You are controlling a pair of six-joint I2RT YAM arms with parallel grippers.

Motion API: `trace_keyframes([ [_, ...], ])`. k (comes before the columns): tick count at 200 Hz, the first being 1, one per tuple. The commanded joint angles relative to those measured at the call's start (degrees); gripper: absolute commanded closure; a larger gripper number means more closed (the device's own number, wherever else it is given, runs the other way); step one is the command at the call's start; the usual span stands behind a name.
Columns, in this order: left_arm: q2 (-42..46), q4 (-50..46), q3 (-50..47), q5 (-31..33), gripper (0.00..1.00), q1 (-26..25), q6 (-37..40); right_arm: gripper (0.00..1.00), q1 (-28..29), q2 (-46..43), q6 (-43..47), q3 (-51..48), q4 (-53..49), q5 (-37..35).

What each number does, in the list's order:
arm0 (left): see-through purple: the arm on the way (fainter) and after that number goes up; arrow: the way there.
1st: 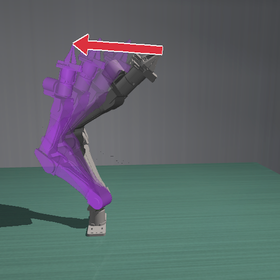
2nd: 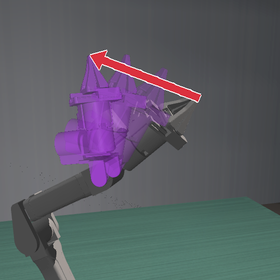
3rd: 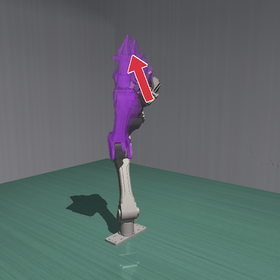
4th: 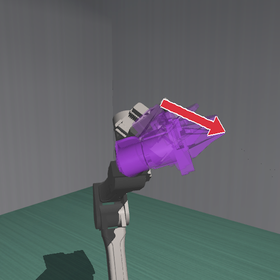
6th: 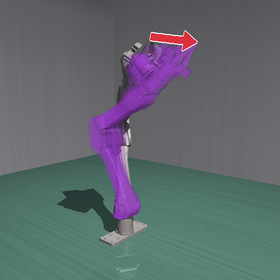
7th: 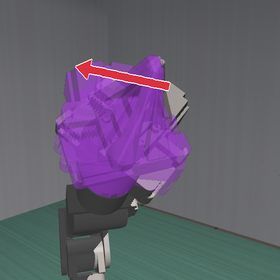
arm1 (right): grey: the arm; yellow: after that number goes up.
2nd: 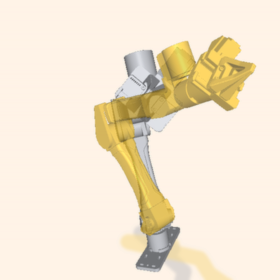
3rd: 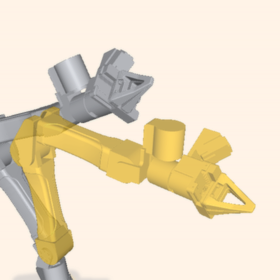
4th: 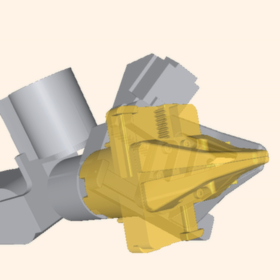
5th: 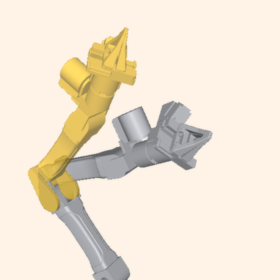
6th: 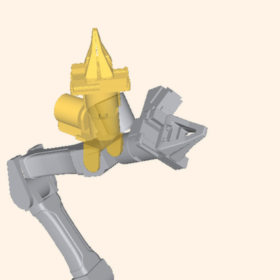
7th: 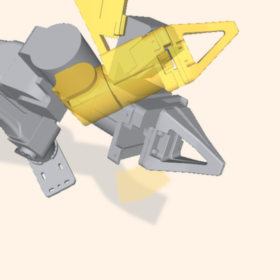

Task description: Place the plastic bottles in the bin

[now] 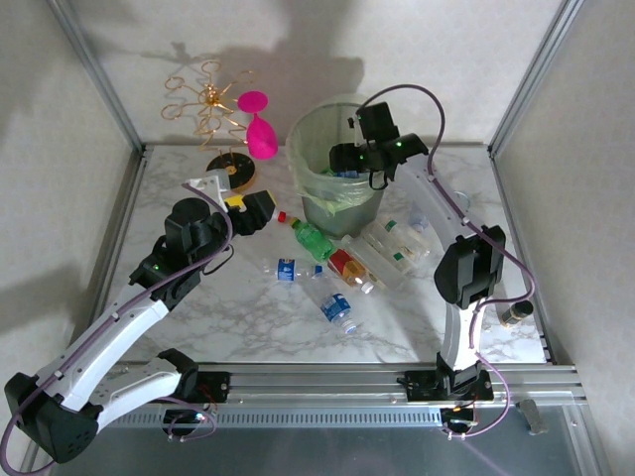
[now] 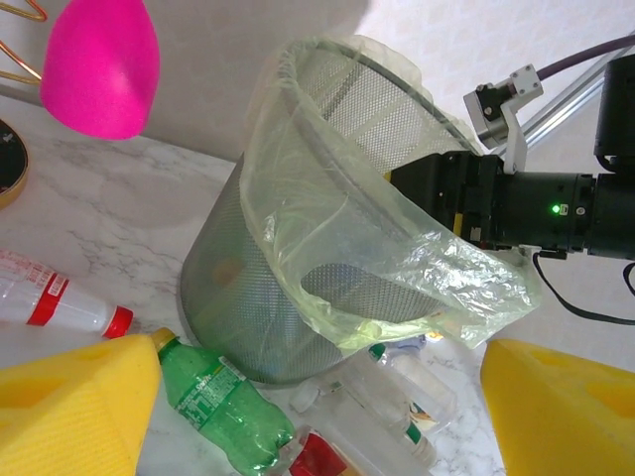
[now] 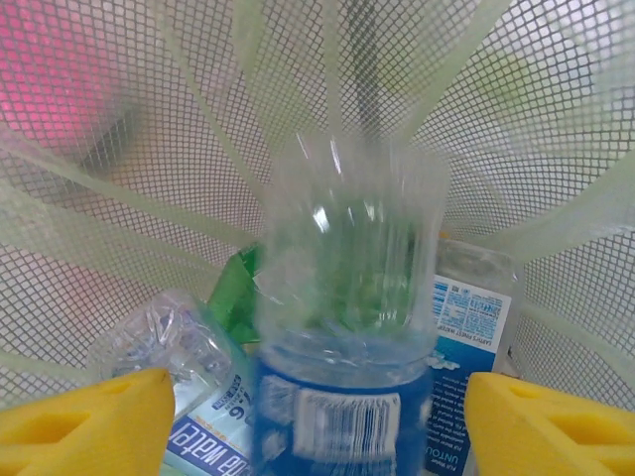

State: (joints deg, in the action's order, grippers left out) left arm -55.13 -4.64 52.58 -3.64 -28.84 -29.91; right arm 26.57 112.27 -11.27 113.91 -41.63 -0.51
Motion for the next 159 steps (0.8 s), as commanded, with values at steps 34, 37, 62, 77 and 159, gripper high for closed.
trace_keyframes([
  [34, 0.7, -0.3, -0.4, 2.5, 0.16, -0.3, 0.8, 0.21, 0.4, -1.1, 0.3, 7.1, -2.8, -3.6],
  [37, 0.7, -0.3, -0.3, 2.8, 0.16, -0.3, 0.8, 0.21, 0.4, -1.3, 0.3, 7.4, -2.8, -3.7],
  [62, 0.7, -0.9, -0.4, 5.3, 0.16, -0.3, 0.3, 0.24, 0.4, -3.7, -0.2, 8.3, -2.4, -4.5],
  [77, 0.6, -1.6, -0.4, 7.2, 0.16, -0.3, -0.6, 0.25, 0.4, -5.7, -0.9, 8.1, -1.8, -4.7],
  [159, -6.0, -20.5, 2.4, 12.1, 0.09, -0.3, -34.5, 0.28, 1.2, -31.3, -8.6, -19.9, 12.8, -4.3],
])
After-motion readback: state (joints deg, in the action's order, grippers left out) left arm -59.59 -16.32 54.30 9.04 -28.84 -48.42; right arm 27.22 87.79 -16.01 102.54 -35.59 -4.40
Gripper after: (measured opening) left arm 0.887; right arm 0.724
